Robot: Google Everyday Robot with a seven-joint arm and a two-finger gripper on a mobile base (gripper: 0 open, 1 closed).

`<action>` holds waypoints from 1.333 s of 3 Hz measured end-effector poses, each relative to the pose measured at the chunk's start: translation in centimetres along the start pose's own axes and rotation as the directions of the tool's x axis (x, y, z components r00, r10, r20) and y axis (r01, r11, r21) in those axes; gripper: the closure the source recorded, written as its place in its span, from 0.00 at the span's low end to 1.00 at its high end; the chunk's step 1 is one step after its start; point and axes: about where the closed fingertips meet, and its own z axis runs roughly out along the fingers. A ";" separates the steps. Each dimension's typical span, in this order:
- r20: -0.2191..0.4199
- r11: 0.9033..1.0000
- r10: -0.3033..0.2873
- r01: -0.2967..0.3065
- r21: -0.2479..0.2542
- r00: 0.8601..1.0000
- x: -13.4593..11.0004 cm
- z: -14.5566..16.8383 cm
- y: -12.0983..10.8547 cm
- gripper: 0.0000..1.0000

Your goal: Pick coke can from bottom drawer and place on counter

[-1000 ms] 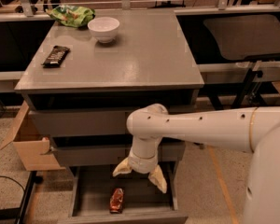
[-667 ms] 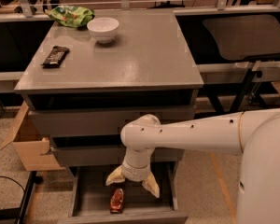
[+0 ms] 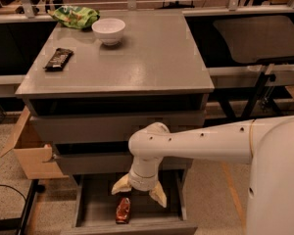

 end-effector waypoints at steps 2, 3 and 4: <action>-0.022 0.990 -0.129 0.129 0.048 0.991 4.9 6.7 -2.8 0.00; -0.042 0.982 -0.182 0.184 0.033 0.982 6.0 10.7 -4.5 0.00; -0.070 0.976 -0.220 0.219 -0.016 0.973 6.8 15.7 -6.5 0.00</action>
Offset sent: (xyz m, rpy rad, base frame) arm 0.0574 0.0528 -0.1215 0.1193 -0.0769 0.1816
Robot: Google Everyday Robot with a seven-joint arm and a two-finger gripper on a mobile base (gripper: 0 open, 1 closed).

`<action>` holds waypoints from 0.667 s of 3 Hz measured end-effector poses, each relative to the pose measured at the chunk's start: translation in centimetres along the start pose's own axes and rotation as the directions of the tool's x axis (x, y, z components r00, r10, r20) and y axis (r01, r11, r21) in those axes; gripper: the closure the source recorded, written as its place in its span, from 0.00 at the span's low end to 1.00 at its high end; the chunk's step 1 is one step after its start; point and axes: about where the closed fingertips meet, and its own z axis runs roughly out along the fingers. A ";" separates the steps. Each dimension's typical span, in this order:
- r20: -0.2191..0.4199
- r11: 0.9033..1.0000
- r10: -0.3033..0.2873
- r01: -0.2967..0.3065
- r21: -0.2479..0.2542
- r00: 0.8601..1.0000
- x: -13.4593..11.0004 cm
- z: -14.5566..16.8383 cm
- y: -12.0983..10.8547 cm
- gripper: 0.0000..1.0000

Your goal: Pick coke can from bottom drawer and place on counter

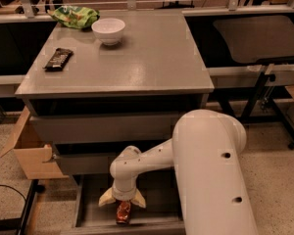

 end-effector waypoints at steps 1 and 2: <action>0.000 1.000 0.000 0.000 0.000 1.000 0.0 0.0 0.0 0.00; 0.003 1.000 -0.008 0.008 0.012 1.000 0.4 1.7 0.3 0.00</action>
Offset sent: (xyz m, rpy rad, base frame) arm 0.0066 -0.0006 -0.0405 0.0348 -0.0033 0.0135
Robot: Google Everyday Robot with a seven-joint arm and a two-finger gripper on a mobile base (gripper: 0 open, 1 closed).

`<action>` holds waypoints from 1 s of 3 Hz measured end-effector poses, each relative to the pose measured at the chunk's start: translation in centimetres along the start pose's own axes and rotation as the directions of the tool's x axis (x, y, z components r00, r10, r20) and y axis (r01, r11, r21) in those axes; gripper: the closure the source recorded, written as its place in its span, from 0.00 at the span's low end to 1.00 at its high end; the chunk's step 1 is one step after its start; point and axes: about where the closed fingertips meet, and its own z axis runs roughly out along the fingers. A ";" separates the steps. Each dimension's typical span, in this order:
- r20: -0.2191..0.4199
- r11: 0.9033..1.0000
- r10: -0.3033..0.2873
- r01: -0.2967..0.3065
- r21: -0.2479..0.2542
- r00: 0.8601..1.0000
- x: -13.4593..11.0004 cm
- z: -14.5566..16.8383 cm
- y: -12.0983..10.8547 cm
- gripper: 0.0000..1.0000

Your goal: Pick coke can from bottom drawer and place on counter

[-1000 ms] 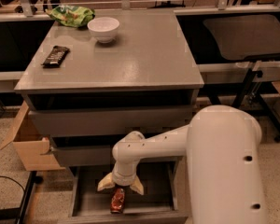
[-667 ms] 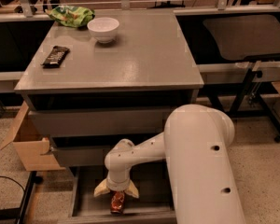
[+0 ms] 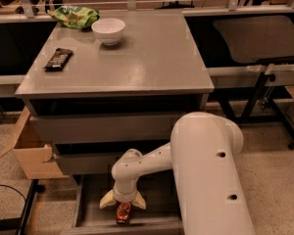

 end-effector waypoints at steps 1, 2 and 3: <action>-0.015 1.000 -0.014 0.014 0.007 1.000 1.2 3.0 0.4 0.00; -0.045 0.999 -0.031 0.032 0.016 0.999 2.1 6.3 0.7 0.00; -0.085 0.998 -0.061 0.063 0.027 0.994 3.0 9.3 0.3 0.00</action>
Offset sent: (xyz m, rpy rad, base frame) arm 0.0199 0.0121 -0.1078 0.0519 -0.1217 0.0299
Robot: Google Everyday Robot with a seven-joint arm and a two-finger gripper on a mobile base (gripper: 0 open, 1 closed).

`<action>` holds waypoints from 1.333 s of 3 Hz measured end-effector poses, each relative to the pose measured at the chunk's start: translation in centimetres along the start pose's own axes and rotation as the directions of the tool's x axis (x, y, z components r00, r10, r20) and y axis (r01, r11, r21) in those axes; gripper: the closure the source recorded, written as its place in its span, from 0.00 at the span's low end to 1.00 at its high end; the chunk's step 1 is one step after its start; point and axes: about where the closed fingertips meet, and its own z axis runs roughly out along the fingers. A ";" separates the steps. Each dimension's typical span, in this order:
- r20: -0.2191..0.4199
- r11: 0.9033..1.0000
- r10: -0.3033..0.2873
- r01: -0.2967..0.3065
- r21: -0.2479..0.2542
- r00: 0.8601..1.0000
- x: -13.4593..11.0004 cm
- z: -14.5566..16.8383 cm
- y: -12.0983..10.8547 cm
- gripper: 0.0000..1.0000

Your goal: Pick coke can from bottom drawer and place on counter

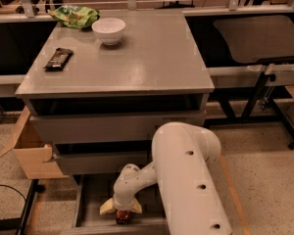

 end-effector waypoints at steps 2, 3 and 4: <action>-0.030 0.999 -0.023 0.024 0.027 0.999 1.8 5.3 0.0 0.00; -0.023 1.000 -0.018 0.019 0.025 1.000 2.6 7.4 0.6 0.00; -0.008 1.000 -0.015 0.015 0.013 1.000 3.1 8.7 1.1 0.15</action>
Offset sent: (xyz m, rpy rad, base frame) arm 0.0278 0.0175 -0.0811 0.0517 -0.0489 0.0158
